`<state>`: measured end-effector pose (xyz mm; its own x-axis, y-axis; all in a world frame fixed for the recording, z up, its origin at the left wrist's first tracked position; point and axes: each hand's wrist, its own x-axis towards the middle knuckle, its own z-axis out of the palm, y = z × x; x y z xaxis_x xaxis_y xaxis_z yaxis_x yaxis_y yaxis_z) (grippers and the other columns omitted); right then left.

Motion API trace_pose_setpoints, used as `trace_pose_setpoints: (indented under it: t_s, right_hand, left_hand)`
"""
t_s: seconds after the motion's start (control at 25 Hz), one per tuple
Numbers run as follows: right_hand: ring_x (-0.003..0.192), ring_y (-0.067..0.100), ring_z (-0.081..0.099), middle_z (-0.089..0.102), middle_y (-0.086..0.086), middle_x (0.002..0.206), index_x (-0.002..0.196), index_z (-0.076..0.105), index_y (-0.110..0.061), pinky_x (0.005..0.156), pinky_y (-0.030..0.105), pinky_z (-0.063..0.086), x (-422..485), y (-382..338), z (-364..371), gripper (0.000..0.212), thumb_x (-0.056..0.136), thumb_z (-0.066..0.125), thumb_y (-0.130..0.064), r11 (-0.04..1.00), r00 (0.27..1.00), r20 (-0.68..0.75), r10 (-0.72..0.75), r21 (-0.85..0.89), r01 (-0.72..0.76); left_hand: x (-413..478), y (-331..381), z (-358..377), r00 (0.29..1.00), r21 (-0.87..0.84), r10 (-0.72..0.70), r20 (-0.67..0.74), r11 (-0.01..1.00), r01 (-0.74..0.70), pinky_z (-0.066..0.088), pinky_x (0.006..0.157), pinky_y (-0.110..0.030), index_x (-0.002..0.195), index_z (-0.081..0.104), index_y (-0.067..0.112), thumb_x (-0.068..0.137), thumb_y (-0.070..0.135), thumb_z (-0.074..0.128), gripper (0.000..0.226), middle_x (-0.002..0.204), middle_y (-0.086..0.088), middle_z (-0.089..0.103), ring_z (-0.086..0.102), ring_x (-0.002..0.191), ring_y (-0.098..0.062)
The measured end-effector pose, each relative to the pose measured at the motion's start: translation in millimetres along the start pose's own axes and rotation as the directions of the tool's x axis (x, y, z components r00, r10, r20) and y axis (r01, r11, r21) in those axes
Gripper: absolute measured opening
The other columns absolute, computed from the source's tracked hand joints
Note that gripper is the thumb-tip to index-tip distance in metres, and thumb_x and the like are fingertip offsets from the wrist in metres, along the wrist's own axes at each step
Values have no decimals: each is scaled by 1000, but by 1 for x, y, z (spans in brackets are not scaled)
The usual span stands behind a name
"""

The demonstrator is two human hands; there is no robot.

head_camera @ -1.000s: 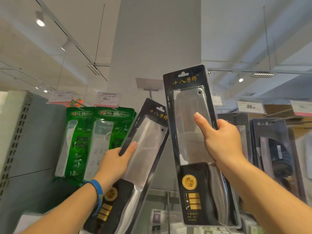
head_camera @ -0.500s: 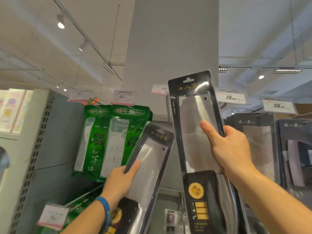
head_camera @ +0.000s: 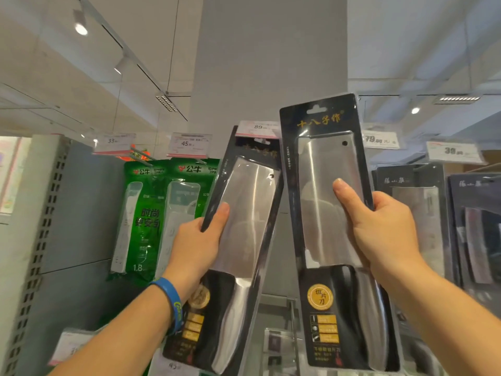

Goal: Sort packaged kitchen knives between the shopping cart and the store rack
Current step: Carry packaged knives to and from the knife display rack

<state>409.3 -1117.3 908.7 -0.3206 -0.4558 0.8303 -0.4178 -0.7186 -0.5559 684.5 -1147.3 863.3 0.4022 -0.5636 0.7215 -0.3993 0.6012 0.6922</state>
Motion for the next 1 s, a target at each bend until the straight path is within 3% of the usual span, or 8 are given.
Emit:
trace_pose_setpoints:
  t_s: [0.16, 0.36, 0.52, 0.64, 0.72, 0.76, 0.88, 1.0]
  right_hand:
    - [57, 20, 36, 39, 8, 62, 72, 41, 8, 55, 38, 34, -8, 14, -1, 88, 77, 67, -76, 1000, 1000, 29, -9, -4, 9]
    - [47, 11, 33, 37, -4, 51, 65, 42, 1, 52, 36, 34, -29, 32, 8, 86, 72, 66, -81, 998, 995, 97, -38, -40, 42]
    - [45, 7, 35, 40, -5, 50, 66, 47, 1, 49, 34, 35, -33, 36, 14, 88, 69, 64, -86, 998, 993, 117, -28, -46, 33]
    - [42, 4, 42, 48, -7, 46, 60, 50, -10, 42, 21, 36, -35, 34, 13, 76, 68, 64, -85, 999, 992, 118, -34, -19, 37]
    - [42, 5, 42, 51, -3, 49, 62, 53, -6, 45, 27, 39, -34, 33, 14, 81, 67, 64, -87, 1000, 990, 142, -7, -25, 10]
    - [44, 6, 41, 49, -1, 50, 65, 51, -2, 48, 33, 39, -34, 32, 15, 88, 66, 65, -88, 1000, 986, 164, 17, -26, -13]
    - [53, 16, 44, 50, 16, 59, 72, 51, 4, 55, 34, 38, -37, 28, 18, 93, 62, 69, -87, 997, 961, 267, 76, -5, -78]
    - [48, 15, 55, 61, 5, 54, 67, 60, -8, 45, 23, 40, -31, 15, 16, 75, 64, 74, -82, 979, 939, 302, 164, 64, -191]
  left_hand:
    - [-2, -4, 0, 999, 26, -20, 25, 999, 20, 58, 72, -49, 80, 65, -5, 70, 85, 51, 91, 73, -15, 70, 70, 72, -34]
    - [-1, -11, -7, 996, -37, -85, -8, 996, 84, 50, 62, -36, 82, 65, -6, 68, 86, 51, 94, 75, -17, 69, 69, 75, -36]
    - [-2, -11, -8, 987, -107, -159, 21, 981, 161, 45, 44, -17, 72, 68, 10, 69, 81, 53, 73, 59, 4, 70, 66, 50, -6]
    - [-4, -14, -8, 987, -88, -160, 20, 983, 161, 49, 55, -27, 69, 66, 10, 68, 85, 52, 77, 61, -1, 70, 66, 55, -12]
    - [-4, -15, -8, 985, -75, -170, 15, 982, 171, 51, 63, -34, 68, 66, 11, 69, 85, 52, 76, 61, 1, 70, 68, 63, -19]
    - [-5, -15, -8, 983, -84, -183, 23, 979, 185, 53, 64, -34, 70, 67, 11, 68, 85, 53, 76, 61, 3, 71, 69, 65, -20]
    - [-6, -9, -9, 987, -76, -159, -6, 984, 159, 46, 54, -28, 71, 69, 10, 64, 86, 50, 78, 59, 7, 70, 67, 58, -12]
    - [-3, -5, -11, 989, -66, -147, -31, 987, 144, 49, 56, -30, 73, 70, 9, 68, 83, 54, 76, 61, 3, 70, 68, 63, -17]
